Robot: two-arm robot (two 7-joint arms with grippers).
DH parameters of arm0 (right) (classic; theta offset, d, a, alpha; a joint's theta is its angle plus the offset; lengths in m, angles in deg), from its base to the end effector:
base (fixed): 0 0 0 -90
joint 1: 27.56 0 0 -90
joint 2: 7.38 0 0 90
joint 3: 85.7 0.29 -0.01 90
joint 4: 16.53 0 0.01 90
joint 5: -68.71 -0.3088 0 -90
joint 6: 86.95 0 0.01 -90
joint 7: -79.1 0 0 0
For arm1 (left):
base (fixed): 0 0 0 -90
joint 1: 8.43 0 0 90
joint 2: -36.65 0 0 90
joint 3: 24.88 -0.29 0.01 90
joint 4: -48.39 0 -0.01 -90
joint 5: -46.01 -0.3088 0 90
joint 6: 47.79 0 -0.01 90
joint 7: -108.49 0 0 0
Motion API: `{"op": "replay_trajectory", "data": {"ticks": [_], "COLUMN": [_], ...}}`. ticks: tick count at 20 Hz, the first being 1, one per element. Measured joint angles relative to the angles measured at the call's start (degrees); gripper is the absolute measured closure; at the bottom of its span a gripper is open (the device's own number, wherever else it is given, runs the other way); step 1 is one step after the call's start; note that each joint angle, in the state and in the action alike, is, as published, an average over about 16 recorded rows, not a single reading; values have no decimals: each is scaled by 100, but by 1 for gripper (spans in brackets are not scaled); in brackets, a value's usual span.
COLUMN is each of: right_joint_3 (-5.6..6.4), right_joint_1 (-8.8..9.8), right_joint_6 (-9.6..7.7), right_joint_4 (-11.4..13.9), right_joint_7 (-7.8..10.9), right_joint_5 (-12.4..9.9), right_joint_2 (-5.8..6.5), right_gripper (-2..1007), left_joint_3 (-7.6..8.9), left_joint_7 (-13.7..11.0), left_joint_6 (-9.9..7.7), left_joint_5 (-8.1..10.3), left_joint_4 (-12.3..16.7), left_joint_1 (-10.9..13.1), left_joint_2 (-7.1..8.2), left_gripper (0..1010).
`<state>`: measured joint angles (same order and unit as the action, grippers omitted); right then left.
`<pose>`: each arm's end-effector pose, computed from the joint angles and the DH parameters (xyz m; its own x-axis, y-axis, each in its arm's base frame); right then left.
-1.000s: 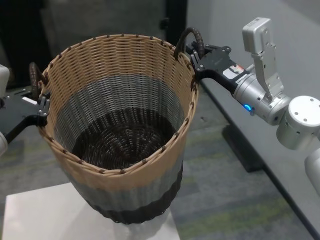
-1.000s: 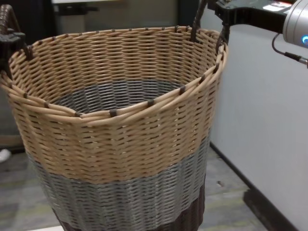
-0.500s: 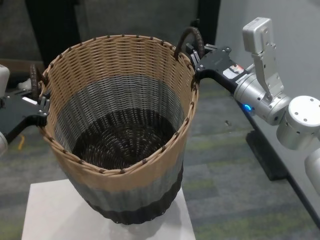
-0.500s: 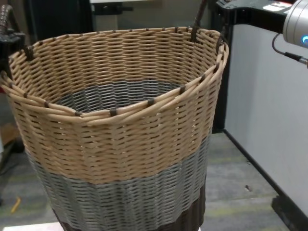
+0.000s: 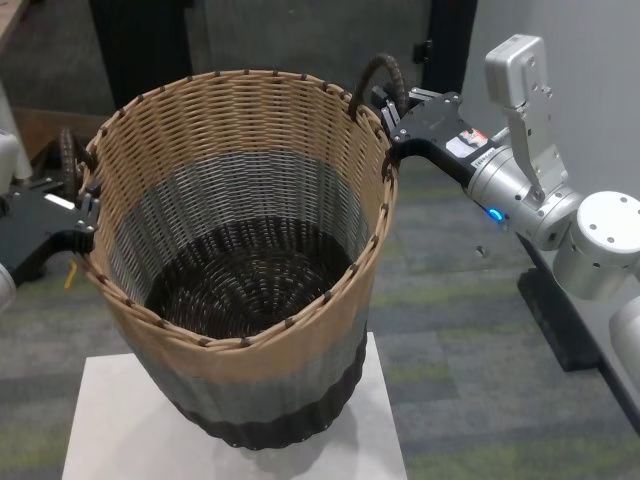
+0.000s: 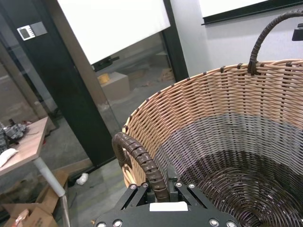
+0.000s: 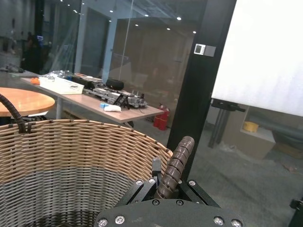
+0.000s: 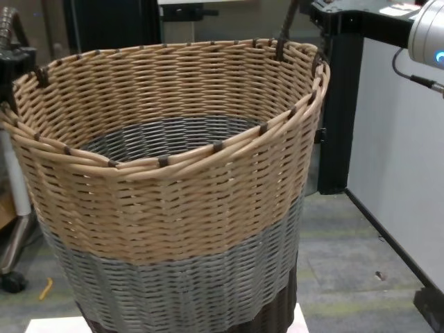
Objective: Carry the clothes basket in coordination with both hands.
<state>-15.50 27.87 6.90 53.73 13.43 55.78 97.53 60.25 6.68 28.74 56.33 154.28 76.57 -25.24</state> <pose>0.4758 -0.0043 -0.1816 0.5637 -0.7846 0.2583 0.7826 0.6073 0.1366 0.3349 0.0768 -0.1738 0.3052 0.8950 0.3253 -0.9464 0.3230 -0.0008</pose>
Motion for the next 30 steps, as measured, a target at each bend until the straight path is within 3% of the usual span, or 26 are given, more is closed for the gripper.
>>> {"op": "replay_trajectory", "data": {"ticks": [8,15,22,30], "right_joint_3": [-18,-106,-257,-398], "right_joint_1": [0,-3,-41,-144], "right_joint_6": [1,-2,0,42], "right_joint_4": [-28,-169,-483,-975], "right_joint_7": [7,58,170,307], "right_joint_5": [1,3,3,-30], "right_joint_2": [-5,-46,-132,-263], "right_gripper": [929,929,929,929], "left_joint_3": [4,16,-1,-83], "left_joint_7": [-34,-101,-140,-72], "left_joint_6": [9,-4,-16,30], "left_joint_5": [-10,-42,-168,-484], "left_joint_4": [-34,-195,-477,-873], "left_joint_1": [4,13,3,-72], "left_joint_2": [-11,-83,-200,-326], "left_gripper": [845,845,845,846]}}
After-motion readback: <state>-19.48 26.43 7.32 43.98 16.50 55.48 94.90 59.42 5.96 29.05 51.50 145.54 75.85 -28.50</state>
